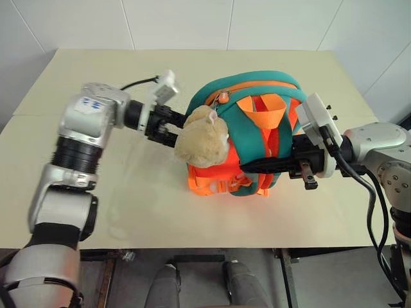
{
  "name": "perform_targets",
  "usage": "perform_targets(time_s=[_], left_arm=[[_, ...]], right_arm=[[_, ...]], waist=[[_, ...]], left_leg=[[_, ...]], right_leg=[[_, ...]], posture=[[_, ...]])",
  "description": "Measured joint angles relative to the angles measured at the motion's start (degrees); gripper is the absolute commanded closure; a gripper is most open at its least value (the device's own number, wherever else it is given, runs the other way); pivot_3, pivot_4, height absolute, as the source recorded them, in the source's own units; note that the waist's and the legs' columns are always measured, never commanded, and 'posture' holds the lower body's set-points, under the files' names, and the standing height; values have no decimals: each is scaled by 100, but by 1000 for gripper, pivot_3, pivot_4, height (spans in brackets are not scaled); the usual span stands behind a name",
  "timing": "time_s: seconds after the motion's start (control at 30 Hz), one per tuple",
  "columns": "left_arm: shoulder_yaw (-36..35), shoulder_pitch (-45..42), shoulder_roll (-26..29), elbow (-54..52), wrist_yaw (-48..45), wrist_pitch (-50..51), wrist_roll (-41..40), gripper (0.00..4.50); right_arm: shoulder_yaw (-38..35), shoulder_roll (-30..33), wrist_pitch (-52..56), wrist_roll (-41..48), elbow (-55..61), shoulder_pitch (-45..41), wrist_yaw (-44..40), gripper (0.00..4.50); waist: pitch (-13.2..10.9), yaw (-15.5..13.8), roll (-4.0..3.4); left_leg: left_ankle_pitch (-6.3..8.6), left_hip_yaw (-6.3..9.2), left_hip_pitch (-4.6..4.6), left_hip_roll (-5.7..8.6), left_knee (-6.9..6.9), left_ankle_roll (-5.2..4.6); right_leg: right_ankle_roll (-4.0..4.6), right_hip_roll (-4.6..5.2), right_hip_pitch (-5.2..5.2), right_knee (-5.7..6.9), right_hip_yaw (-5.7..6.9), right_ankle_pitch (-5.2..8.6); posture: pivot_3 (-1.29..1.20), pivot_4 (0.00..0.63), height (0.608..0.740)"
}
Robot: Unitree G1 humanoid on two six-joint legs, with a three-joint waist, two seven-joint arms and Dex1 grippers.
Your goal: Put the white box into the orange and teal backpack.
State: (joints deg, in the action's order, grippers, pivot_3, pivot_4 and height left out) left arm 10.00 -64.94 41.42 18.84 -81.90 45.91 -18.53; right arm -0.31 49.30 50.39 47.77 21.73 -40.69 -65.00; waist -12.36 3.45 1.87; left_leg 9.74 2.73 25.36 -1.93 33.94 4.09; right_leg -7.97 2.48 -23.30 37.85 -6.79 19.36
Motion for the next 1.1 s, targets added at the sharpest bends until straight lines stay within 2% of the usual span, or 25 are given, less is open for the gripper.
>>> perform_targets(time_s=[0.13, 0.27, 0.4, 0.47, 0.6, 0.7, 0.83, 1.1], left_arm=[[-385, 544, 626, -737, -269, 234, -445, 14], [-1189, 1032, 830, -1696, -15, 881, -1182, 14], [-2077, 1263, 397, -2775, 770, 1626, -2179, 14], [-2222, 1411, 157, -3101, 1150, 1866, -2501, 14], [-2128, 1653, -379, -3423, 2049, 1965, -2646, 14], [-1821, 1697, -520, -3417, 2467, 1925, -2587, 14], [-1512, 1588, -688, -3200, 2997, 2029, -2458, 831], [-1457, 1288, -618, -2951, 3211, 2455, -2672, 3233]], right_arm=[[14, -53, -35, -56, -90, -5, -12, 4500], [40, -83, -43, -131, -191, -27, -51, 4500], [125, -133, -72, -203, -249, -59, -77, 4500], [177, -160, -101, -223, -284, -63, -97, 4500], [223, -203, -152, -279, -367, -90, -122, 4500], [227, -227, -160, -328, -384, -116, -146, 4500], [226, -250, -160, -336, -387, -125, -153, 4500], [66, -493, -248, -250, -281, 50, 30, 4500]], waist=[[0, -22, 0], [0, -44, 0], [0, -44, 0], [0, -38, 0], [0, -32, 1], [0, -31, 0], [0, -39, 0], [0, -34, 0]], left_leg=[[0, 0, 0, 0, 2, 0], [0, 2, 2, 0, 6, 0], [1, 10, -18, 1, 12, -1], [1, 13, -35, 1, 15, -2], [1, 15, -41, 2, 29, -2], [0, 15, -40, 3, 33, -2], [1, 17, -39, 4, 31, -2], [1, 21, -37, 5, 17, -2]], right_leg=[[1, 2, 4, -1, 1, 1], [1, 4, 6, -2, 5, 1], [0, 5, 39, -6, 12, 1], [0, 4, 58, -7, 14, 1], [-6, 3, 70, -8, 13, -5], [-7, 3, 71, -9, 12, -7], [-7, 4, 72, -12, 12, -7], [-8, 3, 70, -23, 16, -7]], posture=[[0, 150, 740], [0, 150, 740], [0, 150, 740], [0, 150, 740], [0, 150, 740], [0, 150, 740], [0, 150, 740], [0, 150, 740]])
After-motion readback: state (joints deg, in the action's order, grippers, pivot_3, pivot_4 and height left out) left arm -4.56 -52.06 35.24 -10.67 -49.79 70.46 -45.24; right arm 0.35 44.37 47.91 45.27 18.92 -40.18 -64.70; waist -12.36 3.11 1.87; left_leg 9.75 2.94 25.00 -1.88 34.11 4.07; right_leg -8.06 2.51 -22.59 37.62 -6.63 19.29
